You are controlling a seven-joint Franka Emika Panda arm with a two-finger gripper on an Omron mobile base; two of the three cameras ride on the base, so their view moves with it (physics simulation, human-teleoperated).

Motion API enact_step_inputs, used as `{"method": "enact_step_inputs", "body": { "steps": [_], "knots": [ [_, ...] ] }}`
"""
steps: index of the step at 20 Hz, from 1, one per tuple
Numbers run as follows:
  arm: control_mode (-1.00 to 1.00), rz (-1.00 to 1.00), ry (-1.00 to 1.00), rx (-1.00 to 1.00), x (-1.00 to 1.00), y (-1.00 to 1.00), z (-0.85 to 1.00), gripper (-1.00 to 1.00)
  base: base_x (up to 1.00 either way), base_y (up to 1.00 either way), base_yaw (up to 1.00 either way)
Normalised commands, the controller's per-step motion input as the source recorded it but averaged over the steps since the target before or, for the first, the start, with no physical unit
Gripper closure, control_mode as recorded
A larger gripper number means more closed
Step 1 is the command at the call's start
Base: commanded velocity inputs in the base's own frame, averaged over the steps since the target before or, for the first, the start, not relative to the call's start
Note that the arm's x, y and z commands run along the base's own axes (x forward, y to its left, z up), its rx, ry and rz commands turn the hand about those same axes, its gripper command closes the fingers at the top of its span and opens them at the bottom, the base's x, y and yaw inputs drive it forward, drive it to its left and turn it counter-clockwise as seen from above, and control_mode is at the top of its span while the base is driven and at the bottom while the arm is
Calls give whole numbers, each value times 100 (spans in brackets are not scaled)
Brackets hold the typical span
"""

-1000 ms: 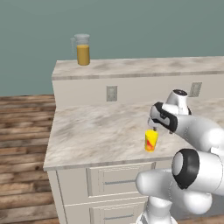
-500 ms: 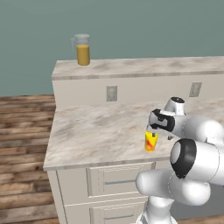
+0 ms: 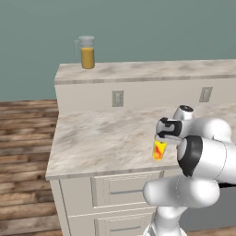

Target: Place the pitcher and cup on the dining counter for serving.

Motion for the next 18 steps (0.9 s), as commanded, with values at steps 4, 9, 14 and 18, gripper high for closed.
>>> {"method": "enact_step_inputs", "body": {
  "steps": [4, 9, 14, 18],
  "knots": [
    [-100, 0, 8, 0, 2, 0, -15, 100, 0, 0, 0],
    [-100, 0, 0, 0, 0, 3, 0, 100, 0, 0, 0],
    [-100, 0, 0, 0, 0, 0, 0, 100, 0, 0, 0],
    [-100, 0, 0, 0, 0, 0, 0, 100, 0, 0, 0]
  ]
}}
